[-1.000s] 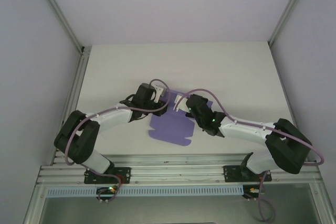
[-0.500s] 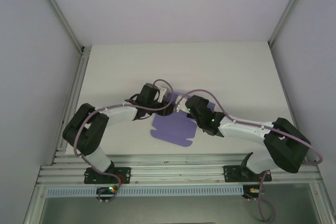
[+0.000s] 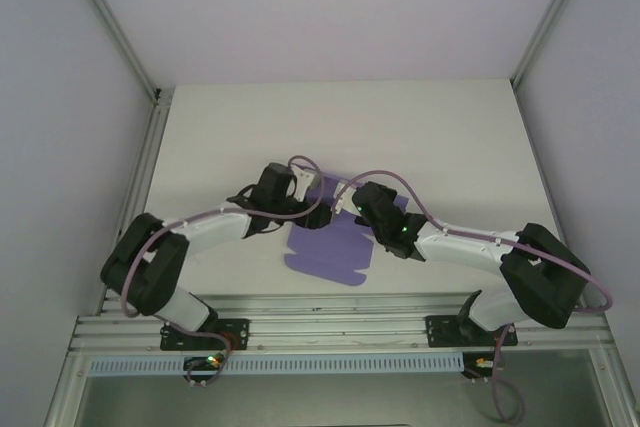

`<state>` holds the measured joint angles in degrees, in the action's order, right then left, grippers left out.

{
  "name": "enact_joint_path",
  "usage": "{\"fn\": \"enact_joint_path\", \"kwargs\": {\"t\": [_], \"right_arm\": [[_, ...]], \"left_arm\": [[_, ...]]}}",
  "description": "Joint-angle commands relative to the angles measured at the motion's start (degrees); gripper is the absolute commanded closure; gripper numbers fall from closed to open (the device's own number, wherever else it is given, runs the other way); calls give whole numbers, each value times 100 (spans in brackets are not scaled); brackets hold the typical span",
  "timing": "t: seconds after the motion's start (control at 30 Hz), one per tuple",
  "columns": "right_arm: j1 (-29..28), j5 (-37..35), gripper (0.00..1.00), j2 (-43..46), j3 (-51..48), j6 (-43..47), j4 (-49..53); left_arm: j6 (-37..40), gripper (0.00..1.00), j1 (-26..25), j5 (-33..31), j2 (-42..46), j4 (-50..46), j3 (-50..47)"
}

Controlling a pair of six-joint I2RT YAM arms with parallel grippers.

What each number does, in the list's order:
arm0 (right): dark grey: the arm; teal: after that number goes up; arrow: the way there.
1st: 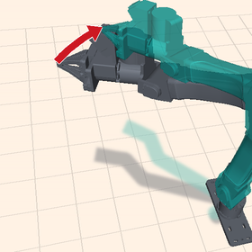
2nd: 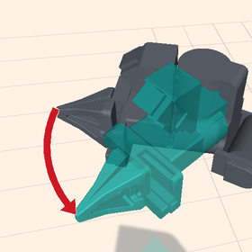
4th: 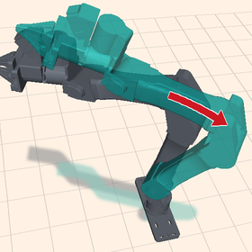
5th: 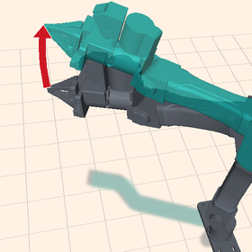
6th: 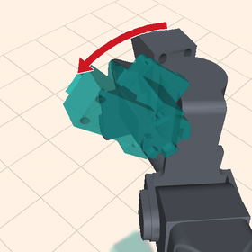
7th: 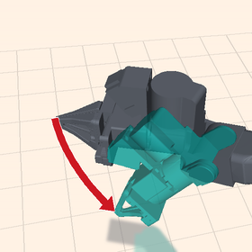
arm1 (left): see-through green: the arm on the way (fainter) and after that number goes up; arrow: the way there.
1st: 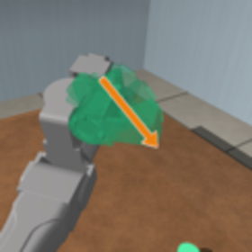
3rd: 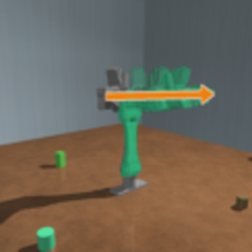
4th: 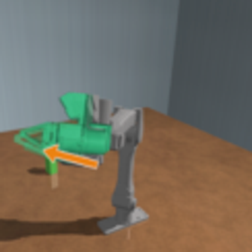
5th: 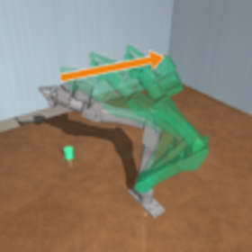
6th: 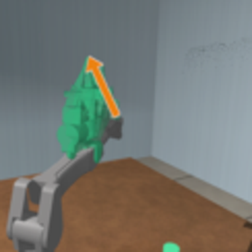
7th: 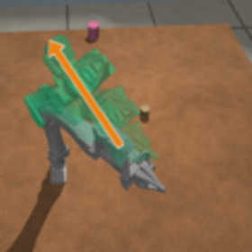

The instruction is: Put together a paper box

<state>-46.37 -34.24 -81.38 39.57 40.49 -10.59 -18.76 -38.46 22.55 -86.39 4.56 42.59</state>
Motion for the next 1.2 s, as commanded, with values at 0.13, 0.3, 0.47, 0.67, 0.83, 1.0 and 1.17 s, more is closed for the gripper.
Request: {"fn": "enact_joint_path", "kwargs": {"t": [0.13,0.3,0.47,0.67,0.83,1.0,1.17], "right_arm": [[-47,-2,100,59,-63,11,-268],[-48,5,100,105,-91,61,-330],[-43,81,100,309,-99,48,-314],[-41,150,100,378,-103,-61,-252],[-47,124,100,294,-108,-81,-321],[-47,174,100,273,-82,-80,-410],[-37,185,100,263,-75,-62,-510]], "left_arm": [[-154,12,544,-30,1367,-198,-690],[-628,0,1337,-549,2415,-538,-1215],[-920,0,2280,-196,2146,-918,-1147],[-776,31,2223,581,913,-744,-572],[-467,26,1610,577,442,-317,-249],[-463,37,1486,727,-234,-172,90],[-470,52,1043,468,-685,-193,375]]}}
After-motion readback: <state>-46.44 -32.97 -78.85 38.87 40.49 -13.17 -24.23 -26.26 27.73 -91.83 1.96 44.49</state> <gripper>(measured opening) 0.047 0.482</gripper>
